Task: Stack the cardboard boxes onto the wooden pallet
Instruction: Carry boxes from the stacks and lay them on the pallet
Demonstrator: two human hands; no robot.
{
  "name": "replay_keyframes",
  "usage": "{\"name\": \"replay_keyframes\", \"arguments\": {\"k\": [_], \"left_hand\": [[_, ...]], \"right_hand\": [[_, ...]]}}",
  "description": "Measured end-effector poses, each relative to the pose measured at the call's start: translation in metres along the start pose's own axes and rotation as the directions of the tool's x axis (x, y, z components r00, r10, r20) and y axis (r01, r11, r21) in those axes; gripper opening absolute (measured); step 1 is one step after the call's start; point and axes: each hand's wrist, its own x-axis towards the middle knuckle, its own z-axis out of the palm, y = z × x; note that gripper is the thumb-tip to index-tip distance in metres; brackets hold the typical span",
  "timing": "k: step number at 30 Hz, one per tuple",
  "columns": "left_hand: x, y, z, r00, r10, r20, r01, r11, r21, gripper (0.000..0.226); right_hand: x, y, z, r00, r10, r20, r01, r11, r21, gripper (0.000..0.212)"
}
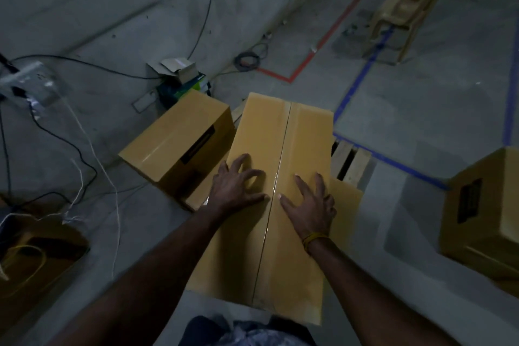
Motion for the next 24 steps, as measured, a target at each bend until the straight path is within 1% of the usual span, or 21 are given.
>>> {"name": "replay_keyframes", "arguments": {"k": [5,11,15,18,22,24], "left_hand": [[0.062,-0.05,-0.023,0.997,0.06,0.04,-0.061,0.998,0.027,0.078],[0.139,-0.143,-0.029,0.986,0.143,0.085,-0.141,0.99,-0.019,0.076],[0.194,-0.224,-0.02,0.972,0.198,0.129,-0.193,0.98,-0.049,0.073],[0.235,-0.276,-0.01,0.962,0.221,0.163,-0.212,0.975,-0.074,0.076],[0.281,-0.326,0.006,0.946,0.258,0.195,-0.24,0.964,-0.11,0.072],[0.298,-0.345,0.017,0.943,0.275,0.186,-0.262,0.961,-0.093,0.07]], "right_hand": [[0.046,-0.045,0.033,0.999,0.051,0.003,-0.051,0.998,0.024,0.075],[0.1,-0.107,0.104,0.991,0.129,0.037,-0.131,0.991,0.027,0.079],[0.137,-0.155,0.166,0.975,0.209,0.081,-0.213,0.977,0.035,0.08],[0.168,-0.183,0.209,0.955,0.27,0.121,-0.276,0.961,0.034,0.08],[0.2,-0.199,0.265,0.932,0.315,0.18,-0.332,0.941,0.069,0.084],[0.212,-0.2,0.292,0.926,0.333,0.18,-0.348,0.935,0.062,0.087]]}}
